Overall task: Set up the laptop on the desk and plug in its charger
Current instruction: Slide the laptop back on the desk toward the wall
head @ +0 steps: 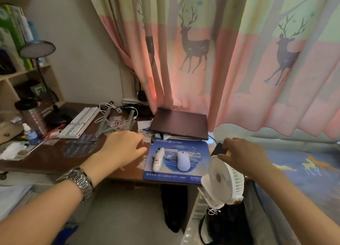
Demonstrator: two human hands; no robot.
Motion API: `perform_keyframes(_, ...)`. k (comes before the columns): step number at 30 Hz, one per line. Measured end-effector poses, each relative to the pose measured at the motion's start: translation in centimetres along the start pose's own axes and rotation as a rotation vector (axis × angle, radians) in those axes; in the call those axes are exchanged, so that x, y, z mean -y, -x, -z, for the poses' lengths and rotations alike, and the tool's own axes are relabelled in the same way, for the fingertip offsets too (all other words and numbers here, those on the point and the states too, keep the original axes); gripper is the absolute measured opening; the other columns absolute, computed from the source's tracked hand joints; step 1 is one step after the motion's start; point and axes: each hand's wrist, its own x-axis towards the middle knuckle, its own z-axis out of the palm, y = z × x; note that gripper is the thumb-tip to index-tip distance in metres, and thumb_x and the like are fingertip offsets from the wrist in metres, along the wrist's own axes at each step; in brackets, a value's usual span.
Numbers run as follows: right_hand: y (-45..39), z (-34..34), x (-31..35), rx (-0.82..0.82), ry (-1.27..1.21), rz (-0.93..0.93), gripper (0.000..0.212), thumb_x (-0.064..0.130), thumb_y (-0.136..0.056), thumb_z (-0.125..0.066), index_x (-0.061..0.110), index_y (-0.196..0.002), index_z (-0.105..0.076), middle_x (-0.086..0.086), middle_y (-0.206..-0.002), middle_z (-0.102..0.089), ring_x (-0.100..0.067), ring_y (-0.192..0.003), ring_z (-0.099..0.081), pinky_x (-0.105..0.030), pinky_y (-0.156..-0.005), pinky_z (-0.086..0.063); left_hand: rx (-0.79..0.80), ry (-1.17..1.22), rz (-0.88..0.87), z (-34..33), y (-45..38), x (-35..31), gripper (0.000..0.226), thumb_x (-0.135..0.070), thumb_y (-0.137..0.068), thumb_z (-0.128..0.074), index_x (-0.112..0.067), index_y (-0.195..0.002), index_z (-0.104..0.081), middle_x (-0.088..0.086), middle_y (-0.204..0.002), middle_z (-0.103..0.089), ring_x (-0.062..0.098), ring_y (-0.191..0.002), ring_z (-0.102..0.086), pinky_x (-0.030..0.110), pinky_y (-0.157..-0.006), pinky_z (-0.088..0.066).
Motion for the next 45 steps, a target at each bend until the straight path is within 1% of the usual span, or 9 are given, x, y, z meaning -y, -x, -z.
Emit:
perform_keyframes(6,-9.6,-3.8,-2.5,0.062,-0.047,0.025,0.031,0.042,-0.076,-0.064,0.02,-0.097,-0.055,-0.001,-0.097,-0.067,-0.025,-0.084,-0.062,-0.028,-0.064,-0.045,0.047,-0.027,0.037,-2.5,-7.5,0.9,0.023,-0.045,-0.086,-0.048,-0.029,-0.097,-0.059,-0.006,-0.099,-0.068,0.015,-0.088,-0.061,0.028,-0.062,-0.039)
perform_keyframes(9,-14.1,-5.2,-3.8,0.088,-0.062,0.03,0.035,0.041,-0.075,-0.067,0.019,-0.098,-0.054,-0.004,-0.097,-0.067,-0.026,-0.083,-0.063,-0.037,-0.073,-0.055,0.027,-0.03,0.05,-3.1,-11.9,1.4,0.021,-0.043,-0.085,-0.049,-0.031,-0.097,-0.061,-0.007,-0.096,-0.068,0.016,-0.086,-0.062,0.027,-0.06,-0.039)
perform_keyframes(16,-21.1,-8.2,-5.4,0.133,-0.128,0.05,0.033,0.044,-0.078,-0.063,0.02,-0.099,-0.054,-0.001,-0.1,-0.065,-0.023,-0.086,-0.062,-0.037,-0.075,-0.054,0.082,0.046,0.12,-7.9,-18.0,2.9,0.021,-0.043,-0.086,-0.049,-0.032,-0.099,-0.061,-0.009,-0.094,-0.068,0.011,-0.082,-0.061,0.026,-0.061,-0.046)
perform_keyframes(23,-25.9,-13.7,-6.6,0.208,-0.203,-0.032,0.041,0.047,-0.077,-0.063,0.022,-0.107,-0.051,0.0,-0.109,-0.06,-0.022,-0.092,-0.059,-0.039,-0.077,-0.052,0.093,0.186,0.087,-14.0,-24.7,4.4,0.03,-0.048,-0.084,-0.051,-0.031,-0.109,-0.056,-0.009,-0.102,-0.067,0.013,-0.088,-0.063,0.03,-0.071,-0.053)
perform_keyframes(27,-29.1,-16.9,-7.1,0.247,-0.337,-0.102,0.054,0.048,-0.074,-0.067,0.029,-0.12,-0.046,0.004,-0.117,-0.056,-0.017,-0.098,-0.058,-0.035,-0.083,-0.05,0.118,0.259,0.087,-18.4,-29.3,6.5,0.046,-0.056,-0.083,-0.049,-0.032,-0.122,-0.046,-0.008,-0.107,-0.064,0.012,-0.093,-0.06,0.027,-0.071,-0.05)
perform_keyframes(31,-32.2,-19.7,-7.0,0.279,-0.415,-0.208,0.066,0.049,-0.071,-0.07,0.029,-0.127,-0.041,0.001,-0.124,-0.05,-0.014,-0.101,-0.05,-0.028,-0.085,-0.042,0.228,0.226,0.101,-22.4,-33.3,8.6,0.072,-0.067,-0.078,-0.045,-0.029,-0.137,-0.03,-0.003,-0.134,-0.051,0.018,-0.12,-0.048,0.033,-0.089,-0.044)
perform_keyframes(34,-34.4,-22.4,-6.3,0.309,-0.449,-0.272,0.077,0.05,-0.069,-0.073,0.022,-0.133,-0.039,-0.004,-0.134,-0.044,-0.021,-0.115,-0.048,-0.036,-0.096,-0.042,0.332,0.186,0.121,-24.8,-36.0,9.9,0.089,-0.075,-0.071,-0.045,-0.027,-0.142,-0.02,0.004,-0.134,-0.048,0.025,-0.121,-0.045,0.039,-0.09,-0.043)
perform_keyframes(37,-35.3,-24.4,-5.7,0.345,-0.482,-0.377,0.085,0.054,-0.065,-0.074,0.022,-0.135,-0.038,-0.008,-0.138,-0.041,-0.025,-0.117,-0.048,-0.041,-0.099,-0.043,0.434,0.218,0.131,-26.7,-38.4,10.5,0.099,-0.078,-0.066,-0.046,-0.027,-0.144,-0.013,0.009,-0.136,-0.043,0.03,-0.123,-0.041,0.042,-0.092,-0.042)
perform_keyframes(45,-36.6,-27.9,-8.1,0.372,-0.588,-0.521,0.102,0.054,-0.058,-0.079,0.027,-0.142,-0.028,-0.011,-0.144,-0.032,-0.028,-0.129,-0.037,-0.04,-0.107,-0.034,0.59,0.402,0.19,-31.0,-42.1,10.9,0.117,-0.085,-0.051,-0.053,-0.036,-0.143,0.0,0.014,-0.143,-0.032,0.033,-0.127,-0.038,0.045,-0.097,-0.039)
